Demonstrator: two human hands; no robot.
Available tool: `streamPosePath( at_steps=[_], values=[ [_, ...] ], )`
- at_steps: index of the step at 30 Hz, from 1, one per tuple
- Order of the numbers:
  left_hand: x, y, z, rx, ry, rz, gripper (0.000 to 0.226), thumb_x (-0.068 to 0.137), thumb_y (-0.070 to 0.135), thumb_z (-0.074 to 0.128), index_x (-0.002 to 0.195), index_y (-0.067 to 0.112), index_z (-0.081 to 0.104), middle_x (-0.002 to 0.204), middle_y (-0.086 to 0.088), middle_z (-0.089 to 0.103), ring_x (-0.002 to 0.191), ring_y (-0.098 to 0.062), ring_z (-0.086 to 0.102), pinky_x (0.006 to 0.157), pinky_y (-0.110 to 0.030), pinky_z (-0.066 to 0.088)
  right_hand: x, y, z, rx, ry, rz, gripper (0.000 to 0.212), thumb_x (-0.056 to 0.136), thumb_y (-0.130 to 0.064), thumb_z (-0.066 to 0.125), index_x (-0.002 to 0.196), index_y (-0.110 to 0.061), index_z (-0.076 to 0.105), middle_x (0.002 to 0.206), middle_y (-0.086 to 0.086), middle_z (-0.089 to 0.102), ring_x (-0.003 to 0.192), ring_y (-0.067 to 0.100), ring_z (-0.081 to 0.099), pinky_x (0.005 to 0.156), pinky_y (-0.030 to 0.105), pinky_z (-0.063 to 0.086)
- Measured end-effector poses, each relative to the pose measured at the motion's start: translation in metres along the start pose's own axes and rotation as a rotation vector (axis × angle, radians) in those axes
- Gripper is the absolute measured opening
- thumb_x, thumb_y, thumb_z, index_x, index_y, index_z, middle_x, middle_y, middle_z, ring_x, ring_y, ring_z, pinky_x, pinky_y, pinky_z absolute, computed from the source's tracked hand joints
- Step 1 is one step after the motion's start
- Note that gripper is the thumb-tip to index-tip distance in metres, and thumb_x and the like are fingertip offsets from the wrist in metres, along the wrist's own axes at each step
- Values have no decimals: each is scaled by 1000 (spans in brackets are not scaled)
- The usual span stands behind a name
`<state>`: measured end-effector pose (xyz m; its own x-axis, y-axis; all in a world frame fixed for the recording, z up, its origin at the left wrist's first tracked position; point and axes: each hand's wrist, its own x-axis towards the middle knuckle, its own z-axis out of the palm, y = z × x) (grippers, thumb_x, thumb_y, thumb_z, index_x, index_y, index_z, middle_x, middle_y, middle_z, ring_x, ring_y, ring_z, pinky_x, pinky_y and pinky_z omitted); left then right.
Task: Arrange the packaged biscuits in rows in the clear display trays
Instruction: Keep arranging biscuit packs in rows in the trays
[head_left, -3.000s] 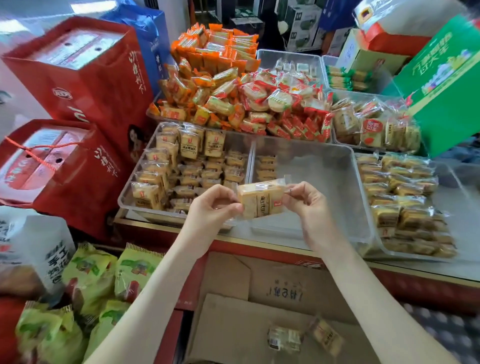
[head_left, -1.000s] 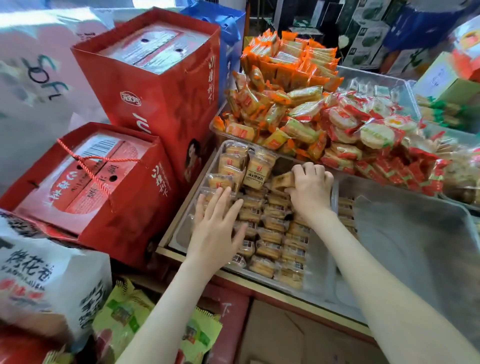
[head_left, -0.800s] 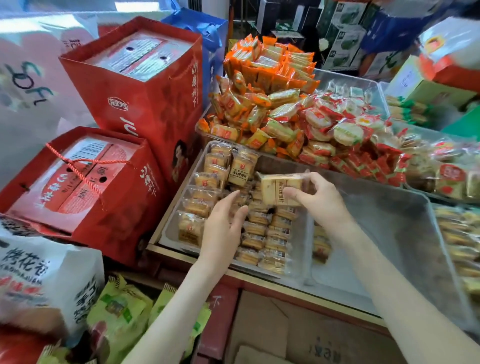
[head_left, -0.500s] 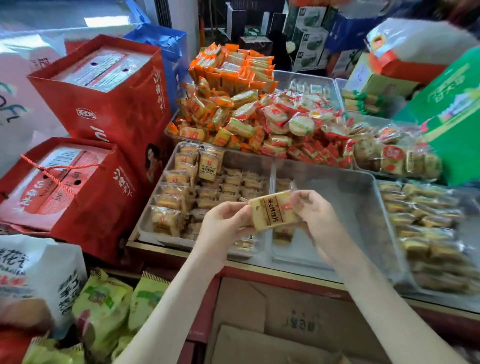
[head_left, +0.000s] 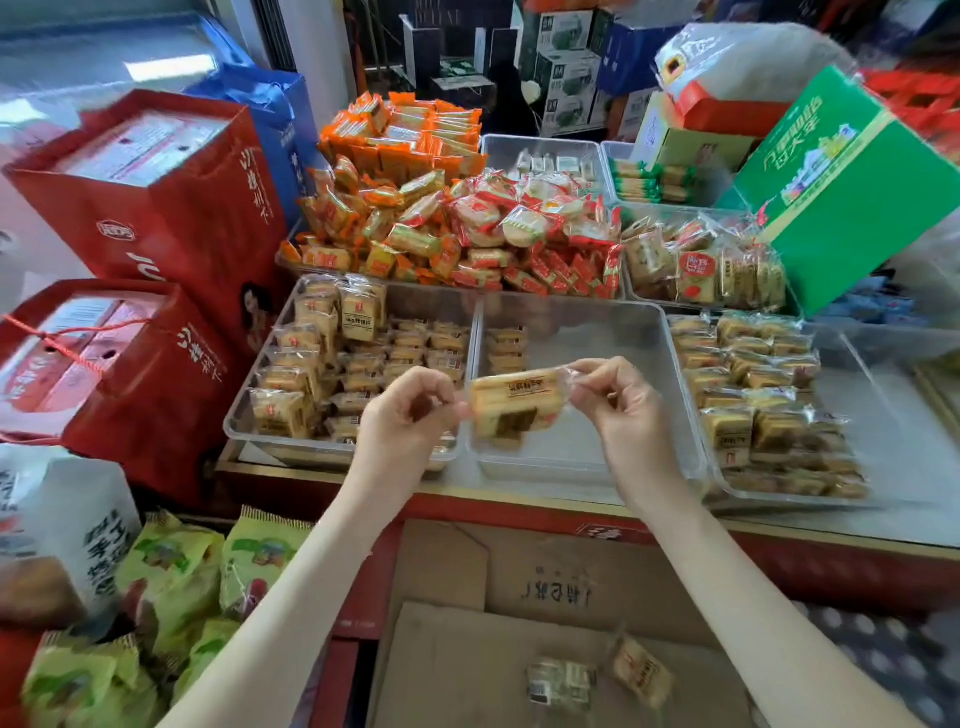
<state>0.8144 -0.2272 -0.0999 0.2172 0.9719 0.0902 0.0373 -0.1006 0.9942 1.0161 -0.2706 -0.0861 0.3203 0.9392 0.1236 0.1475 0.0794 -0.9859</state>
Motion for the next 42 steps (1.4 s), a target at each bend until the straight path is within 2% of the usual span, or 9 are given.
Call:
streamPosePath(
  at_steps=[4, 7, 11, 16, 21, 23, 27, 34, 42],
  values=[
    [-9, -8, 2, 262, 10, 397, 25, 94, -6, 53, 84, 17, 54, 99, 16, 66, 89, -3, 62, 76, -18, 50, -5, 6, -18, -101, -92, -372, 15, 98, -8, 53, 83, -10, 55, 101, -7, 71, 69, 12, 66, 59, 23, 53],
    [-11, -22, -1, 424, -36, 714, 15, 105, 16, 36, 100, 12, 50, 119, -5, 56, 111, -16, 58, 93, -20, 50, -1, 18, -31, -337, -217, -734, 15, 104, -21, 43, 93, -12, 49, 122, 6, 63, 105, 14, 66, 84, 25, 57],
    [-9, -36, -8, 723, -63, 883, 19, 94, 0, 35, 105, 8, 48, 125, -15, 43, 114, -29, 51, 95, -39, 51, 8, 39, -38, -505, -380, -854, 4, 104, -13, 42, 104, -11, 46, 141, 11, 45, 131, 21, 48, 106, 29, 44],
    [1, -49, -2, 711, -138, 786, 19, 89, -1, 37, 103, 10, 45, 122, -12, 42, 107, -25, 50, 96, -25, 44, 19, 50, -18, -686, -265, -892, 29, 99, -33, 48, 124, -18, 46, 132, 0, 44, 110, 21, 41, 104, 14, 27],
    [19, -87, -14, 740, -125, 330, 21, 99, 23, 51, 118, 15, 48, 133, -10, 54, 116, -21, 56, 89, -30, 51, 65, 84, -5, -750, -223, -587, 35, 78, -37, 71, 109, -22, 64, 105, -14, 63, 103, 16, 46, 88, 36, 31],
    [26, -105, -32, 853, -52, 153, 40, 97, 22, 58, 131, 6, 48, 139, -15, 51, 128, -28, 49, 102, -32, 42, 84, 105, -5, -816, -341, -288, 37, 78, -29, 77, 109, -13, 67, 103, 0, 66, 102, 21, 52, 90, 45, 40],
    [39, -130, -71, 1037, 39, 64, 48, 96, 34, 52, 127, -3, 54, 139, -23, 49, 131, -37, 43, 108, -51, 38, 106, 143, 12, -1105, -681, 25, 39, 87, -34, 69, 119, -16, 59, 113, 2, 57, 110, 21, 48, 95, 33, 39],
    [66, -154, -129, 1264, 86, 197, 59, 96, 46, 38, 121, -2, 61, 137, -23, 52, 131, -37, 44, 113, -53, 29, 121, 163, 53, -1347, -681, -1, 68, 82, -48, 67, 131, -22, 27, 125, -1, 29, 118, 21, 28, 101, 35, 22],
    [108, -160, -154, 1280, 191, 128, 69, 92, 54, 39, 139, 4, 48, 151, -21, 37, 143, -33, 27, 118, -56, 14, 189, 112, 169, -959, -435, -273, 67, 93, -15, 54, 151, -13, 21, 154, 6, 24, 140, 21, 18, 116, 35, 14]
  ],
)
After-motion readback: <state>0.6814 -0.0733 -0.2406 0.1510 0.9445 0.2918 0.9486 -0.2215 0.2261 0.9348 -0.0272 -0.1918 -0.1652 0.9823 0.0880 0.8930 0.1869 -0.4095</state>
